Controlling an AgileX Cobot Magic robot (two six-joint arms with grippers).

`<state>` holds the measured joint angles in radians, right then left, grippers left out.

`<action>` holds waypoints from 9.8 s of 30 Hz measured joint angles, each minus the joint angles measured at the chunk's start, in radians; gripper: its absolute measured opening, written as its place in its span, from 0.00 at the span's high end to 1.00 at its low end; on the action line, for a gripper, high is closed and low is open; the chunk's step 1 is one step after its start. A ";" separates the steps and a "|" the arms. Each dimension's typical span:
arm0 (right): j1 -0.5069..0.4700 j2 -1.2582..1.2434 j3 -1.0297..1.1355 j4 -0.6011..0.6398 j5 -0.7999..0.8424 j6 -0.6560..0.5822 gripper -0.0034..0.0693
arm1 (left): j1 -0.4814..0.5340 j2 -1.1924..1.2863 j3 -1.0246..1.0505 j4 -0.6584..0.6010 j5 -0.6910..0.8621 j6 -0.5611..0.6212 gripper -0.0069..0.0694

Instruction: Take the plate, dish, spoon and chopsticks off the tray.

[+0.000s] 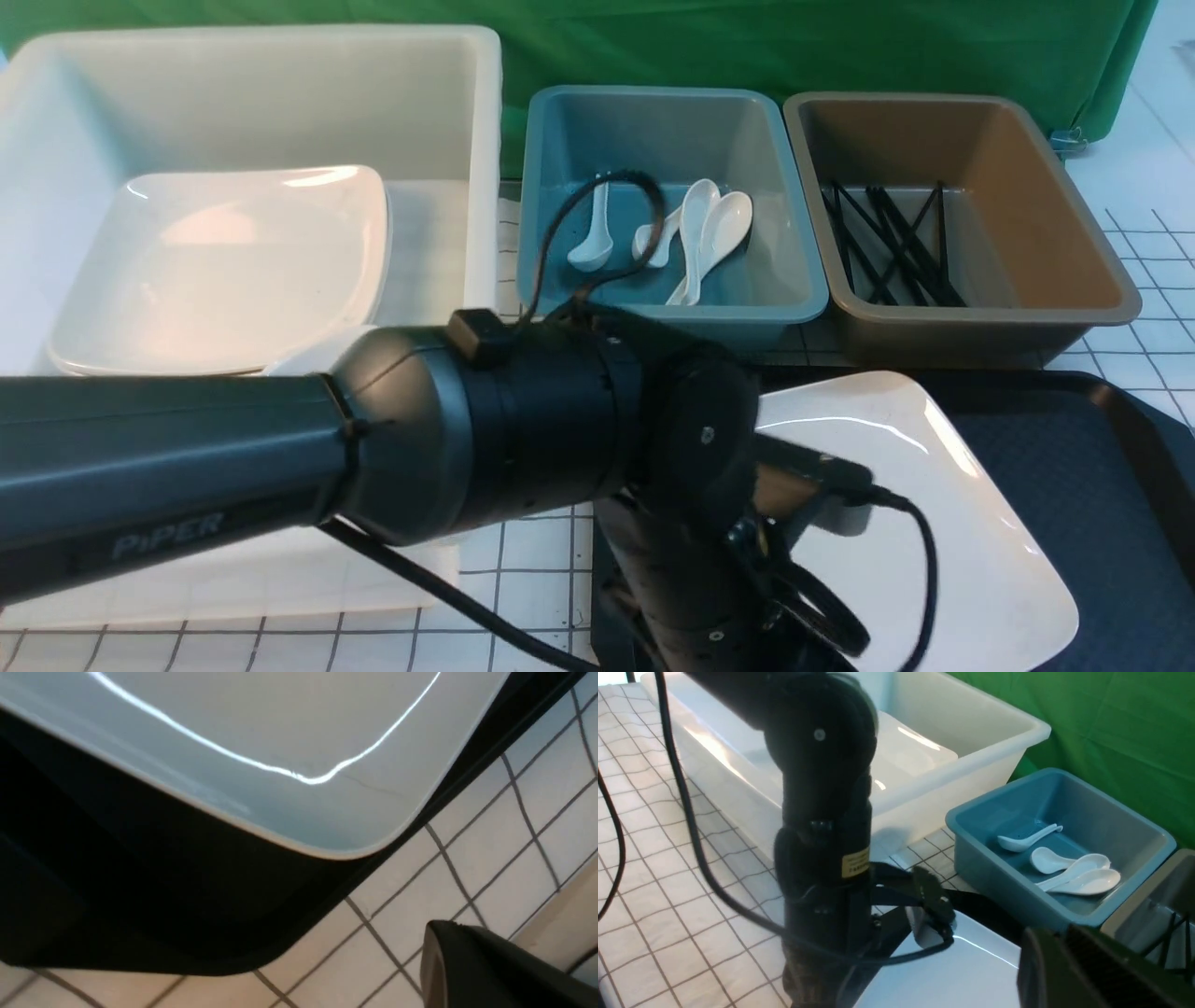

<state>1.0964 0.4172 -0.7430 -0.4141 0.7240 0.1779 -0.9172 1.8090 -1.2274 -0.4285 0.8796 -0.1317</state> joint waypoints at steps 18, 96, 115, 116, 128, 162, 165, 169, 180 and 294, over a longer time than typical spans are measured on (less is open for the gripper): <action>0.000 0.000 0.000 0.000 0.004 0.026 0.85 | 0.015 -0.053 0.183 -0.157 -0.308 -0.486 0.78; 0.000 0.000 0.000 0.001 -0.004 0.030 0.85 | 0.813 -0.732 0.198 0.219 -0.378 -0.419 0.88; 0.000 0.000 0.000 0.001 -0.004 0.030 0.84 | 1.533 -0.262 0.198 -0.818 -0.168 0.721 0.88; 0.000 0.000 0.000 0.001 -0.004 0.030 0.84 | 1.533 -0.232 0.198 -0.828 -0.168 0.749 0.88; 0.000 0.000 0.000 0.001 -0.004 0.030 0.82 | 1.533 -0.039 0.198 -0.910 -0.144 0.909 0.88; 0.000 0.000 0.000 0.001 -0.004 0.058 0.80 | 1.522 -0.083 0.146 -0.794 -0.183 1.023 0.31; 0.000 0.000 0.000 0.001 -0.004 0.058 0.80 | 1.530 -0.114 0.094 -0.794 -0.181 1.019 0.33; 0.000 0.000 0.000 0.001 -0.004 0.058 0.80 | 1.534 -0.147 0.027 -0.737 -0.153 0.967 0.45; 0.000 0.000 -0.014 -0.097 0.048 0.149 0.80 | 1.534 -0.231 -0.126 -0.562 0.088 0.818 0.91; -1.025 -0.415 0.750 0.316 -0.479 -0.285 0.73 | 1.401 -0.648 -0.028 -0.461 0.298 0.705 0.91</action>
<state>0.0714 0.0020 0.0067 -0.0979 0.2449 -0.1073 0.4834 1.1614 -1.2550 -0.8897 1.1780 0.5734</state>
